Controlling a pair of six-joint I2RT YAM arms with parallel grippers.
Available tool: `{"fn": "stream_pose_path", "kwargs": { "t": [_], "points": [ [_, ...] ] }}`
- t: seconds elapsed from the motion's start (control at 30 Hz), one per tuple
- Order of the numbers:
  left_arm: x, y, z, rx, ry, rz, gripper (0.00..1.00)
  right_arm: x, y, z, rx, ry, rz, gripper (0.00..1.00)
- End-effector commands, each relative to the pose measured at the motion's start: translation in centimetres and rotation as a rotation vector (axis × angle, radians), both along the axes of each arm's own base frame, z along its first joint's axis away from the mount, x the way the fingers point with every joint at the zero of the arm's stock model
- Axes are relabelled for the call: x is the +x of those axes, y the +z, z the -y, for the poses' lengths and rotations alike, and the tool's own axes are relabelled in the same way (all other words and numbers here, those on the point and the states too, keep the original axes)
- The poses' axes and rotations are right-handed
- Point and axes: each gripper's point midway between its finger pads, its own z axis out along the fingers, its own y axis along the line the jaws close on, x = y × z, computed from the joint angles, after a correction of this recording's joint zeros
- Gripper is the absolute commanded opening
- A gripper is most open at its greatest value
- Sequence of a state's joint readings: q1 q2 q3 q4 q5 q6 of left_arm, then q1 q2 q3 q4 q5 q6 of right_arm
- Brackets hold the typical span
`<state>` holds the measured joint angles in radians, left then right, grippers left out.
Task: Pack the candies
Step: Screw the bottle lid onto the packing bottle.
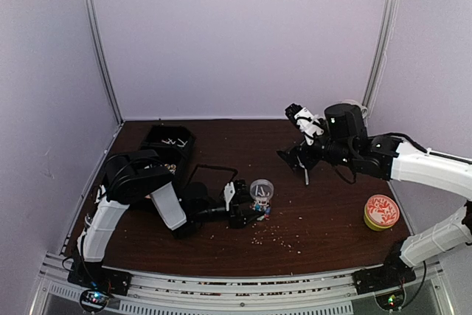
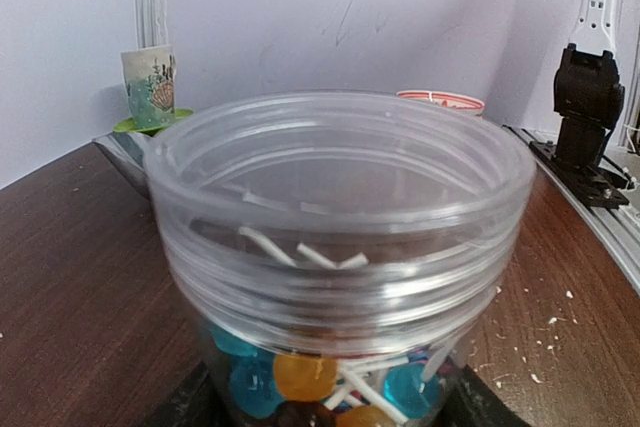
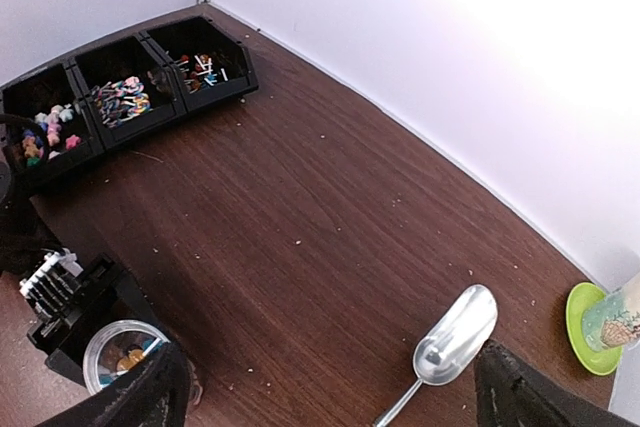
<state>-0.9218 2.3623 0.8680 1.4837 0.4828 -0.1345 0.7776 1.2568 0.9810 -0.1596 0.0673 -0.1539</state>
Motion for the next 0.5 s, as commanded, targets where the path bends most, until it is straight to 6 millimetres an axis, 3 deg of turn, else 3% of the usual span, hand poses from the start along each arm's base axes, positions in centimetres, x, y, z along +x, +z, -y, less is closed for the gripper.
{"fn": "stream_pose_path", "kwargs": {
  "t": [0.0, 0.3, 0.47],
  "points": [
    [-1.0, -2.8, -0.4, 0.081, -0.044, -0.053, 0.46, -1.3, 1.2, -1.6, 0.034, 0.136, 0.039, 1.00],
    [-2.2, -2.5, -0.2, 0.069, -0.118, -0.052, 0.46, -4.7, -0.7, -4.4, -0.062, 0.446, 0.016, 1.00],
    [-3.2, -2.1, -0.2, 0.055, -0.178, -0.045, 0.46, -4.9, -1.8, -4.8, -0.122, 0.498, 0.045, 1.00]
  ]
}}
